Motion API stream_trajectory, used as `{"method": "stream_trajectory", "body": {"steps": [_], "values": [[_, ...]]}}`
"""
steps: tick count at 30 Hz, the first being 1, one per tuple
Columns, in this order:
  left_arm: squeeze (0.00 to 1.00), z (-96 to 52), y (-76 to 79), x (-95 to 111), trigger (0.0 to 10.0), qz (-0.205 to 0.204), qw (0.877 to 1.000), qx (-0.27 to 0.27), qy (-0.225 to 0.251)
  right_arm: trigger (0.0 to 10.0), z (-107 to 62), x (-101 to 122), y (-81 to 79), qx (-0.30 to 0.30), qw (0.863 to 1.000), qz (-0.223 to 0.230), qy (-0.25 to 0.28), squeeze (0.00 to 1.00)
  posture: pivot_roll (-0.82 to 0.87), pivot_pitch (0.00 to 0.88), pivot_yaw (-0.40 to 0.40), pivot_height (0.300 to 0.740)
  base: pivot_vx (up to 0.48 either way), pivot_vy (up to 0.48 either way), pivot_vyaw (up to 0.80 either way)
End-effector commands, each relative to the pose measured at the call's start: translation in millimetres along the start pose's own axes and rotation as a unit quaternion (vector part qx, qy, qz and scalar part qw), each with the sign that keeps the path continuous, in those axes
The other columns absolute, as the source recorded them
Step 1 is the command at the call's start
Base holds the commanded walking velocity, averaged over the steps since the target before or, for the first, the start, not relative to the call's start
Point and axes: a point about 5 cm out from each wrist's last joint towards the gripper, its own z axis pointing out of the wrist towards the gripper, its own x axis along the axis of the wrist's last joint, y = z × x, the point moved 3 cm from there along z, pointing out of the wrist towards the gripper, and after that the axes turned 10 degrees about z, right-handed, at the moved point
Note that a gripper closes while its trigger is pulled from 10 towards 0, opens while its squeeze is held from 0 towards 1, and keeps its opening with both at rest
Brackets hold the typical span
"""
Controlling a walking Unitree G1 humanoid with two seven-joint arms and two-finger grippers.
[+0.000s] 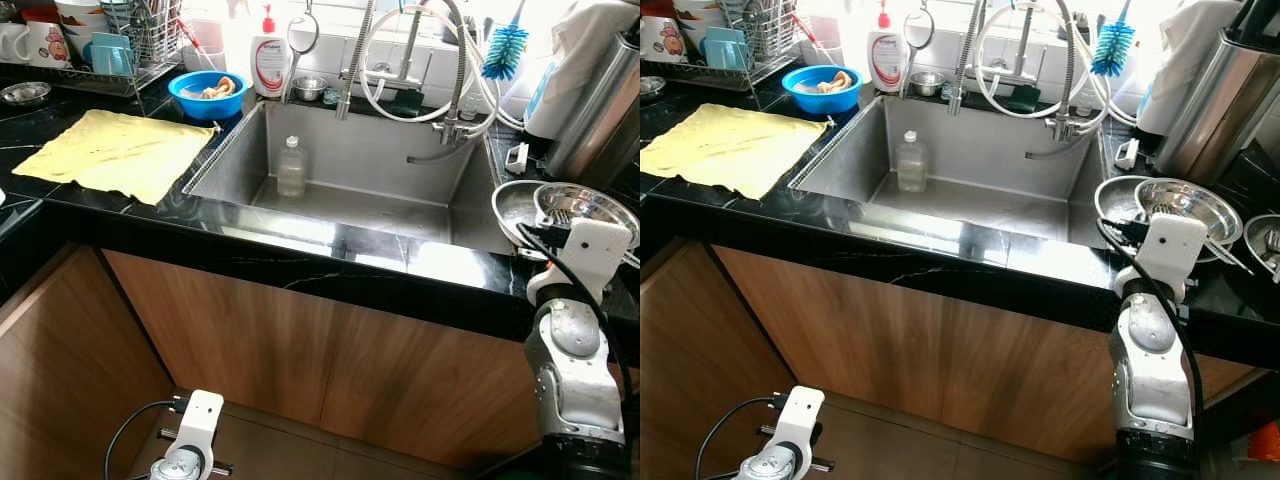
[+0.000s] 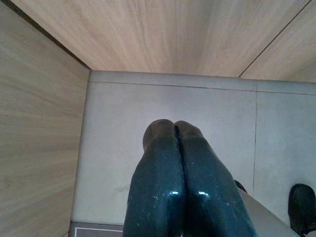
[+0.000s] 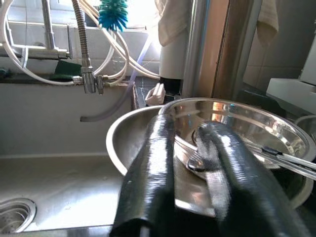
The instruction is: Kitchen organization
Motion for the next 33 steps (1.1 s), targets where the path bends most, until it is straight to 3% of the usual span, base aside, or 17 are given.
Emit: {"method": "stream_trajectory", "body": {"steps": [1,10,11,12,13,14,15,33], "values": [[0.00,0.0,0.2,-1,10.0,0.010,1.000,-0.004,-0.004,0.0,1.9,8,2.3,-0.004,1.000,0.003,0.011,0.00,0.00,0.000,-0.050,0.740,0.000,0.000,0.00],[0.00,0.1,0.0,-1,10.0,0.009,1.000,-0.003,-0.004,0.0,3.8,15,0.5,-0.001,1.000,0.007,0.021,0.00,-0.01,0.000,-0.050,0.740,0.000,0.000,0.00],[0.00,0.1,0.0,-1,10.0,0.009,1.000,-0.003,-0.004,4.6,3.9,15,0.9,-0.002,1.000,0.007,0.022,0.00,-0.01,0.000,-0.050,0.740,0.000,0.000,0.00],[0.00,0.1,0.1,-1,10.0,0.009,1.000,-0.003,-0.004,6.0,4.0,16,1.2,-0.003,1.000,0.008,0.023,0.00,-0.01,0.000,-0.050,0.740,0.000,0.000,0.00],[0.00,0.1,0.0,-1,10.0,0.008,1.000,-0.003,-0.005,2.0,4.0,16,1.0,-0.002,1.000,0.008,0.024,0.00,-0.01,0.000,-0.050,0.740,0.000,0.000,0.00],[0.00,0.1,-0.1,-1,10.0,0.008,1.000,-0.003,-0.005,2.0,4.0,17,0.8,-0.001,1.000,0.007,0.025,0.00,-0.01,0.000,-0.050,0.740,0.000,0.000,0.00],[0.00,0.0,-0.1,-1,10.0,0.008,1.000,-0.003,-0.005,10.0,4.0,18,0.7,-0.002,1.000,0.009,0.027,0.00,-0.01,0.000,-0.050,0.740,0.000,0.000,0.00],[0.00,0.2,0.3,0,10.0,0.009,1.000,-0.003,-0.004,10.0,6.5,41,-4.1,0.001,0.997,0.025,0.070,0.00,-0.01,0.000,-0.049,0.740,0.000,0.000,0.00]]}}
